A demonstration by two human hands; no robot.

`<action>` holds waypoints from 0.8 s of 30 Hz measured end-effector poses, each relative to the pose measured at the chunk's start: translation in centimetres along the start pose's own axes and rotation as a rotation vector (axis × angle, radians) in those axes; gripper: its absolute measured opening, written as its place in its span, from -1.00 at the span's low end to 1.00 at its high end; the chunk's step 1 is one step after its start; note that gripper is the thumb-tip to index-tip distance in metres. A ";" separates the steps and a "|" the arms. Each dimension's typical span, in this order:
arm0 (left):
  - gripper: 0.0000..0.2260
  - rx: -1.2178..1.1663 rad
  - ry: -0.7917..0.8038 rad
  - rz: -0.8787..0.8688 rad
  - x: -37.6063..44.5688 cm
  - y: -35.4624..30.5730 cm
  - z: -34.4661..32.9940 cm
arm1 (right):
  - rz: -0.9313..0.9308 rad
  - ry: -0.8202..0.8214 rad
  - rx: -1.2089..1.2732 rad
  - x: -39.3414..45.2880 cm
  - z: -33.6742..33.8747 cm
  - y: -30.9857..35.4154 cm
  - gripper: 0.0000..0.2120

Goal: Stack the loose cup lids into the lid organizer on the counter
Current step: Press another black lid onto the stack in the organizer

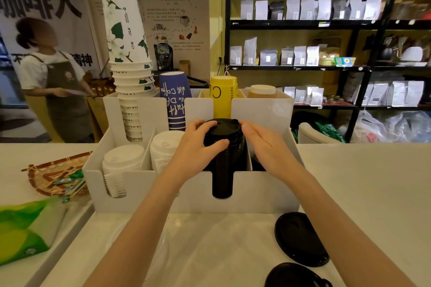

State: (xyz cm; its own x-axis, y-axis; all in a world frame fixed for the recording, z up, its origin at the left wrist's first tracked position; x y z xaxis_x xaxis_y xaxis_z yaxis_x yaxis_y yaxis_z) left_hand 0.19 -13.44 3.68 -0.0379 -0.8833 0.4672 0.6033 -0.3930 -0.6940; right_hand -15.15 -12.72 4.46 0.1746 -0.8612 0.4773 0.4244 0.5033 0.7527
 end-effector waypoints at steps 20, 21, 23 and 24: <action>-0.46 0.338 -0.112 -0.059 -1.3 -2.4 0.0 | -0.103 -0.026 0.097 0.6 1.6 -1.4 -0.63; -0.50 0.357 -0.174 -0.128 -1.7 -3.1 -0.1 | -0.087 -0.040 0.069 0.4 2.4 -1.4 -0.66; -0.61 0.293 -0.262 -0.293 -2.8 -4.9 -0.5 | -0.073 -0.048 0.007 -0.5 3.9 -1.9 -0.72; -0.66 0.229 -0.249 -0.350 -3.4 -5.8 -0.9 | -0.079 -0.048 -0.016 -1.2 4.8 -2.1 -0.73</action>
State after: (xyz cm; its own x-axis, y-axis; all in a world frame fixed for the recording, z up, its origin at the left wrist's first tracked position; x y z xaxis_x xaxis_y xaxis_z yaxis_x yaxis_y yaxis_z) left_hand -3.88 -8.37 5.58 -0.0956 -0.6090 0.7874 0.7493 -0.5647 -0.3458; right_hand -20.49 -12.42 4.45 0.0977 -0.8934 0.4385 0.4496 0.4327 0.7814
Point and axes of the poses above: each hand's wrist, its own x-axis towards the middle knuckle, its own z-axis out of the back of the hand, y = z × x, the point moved 2 cm from there along x, towards the middle knuckle, and after that the axes turned 3 degrees about -y, right-handed, at the moved point
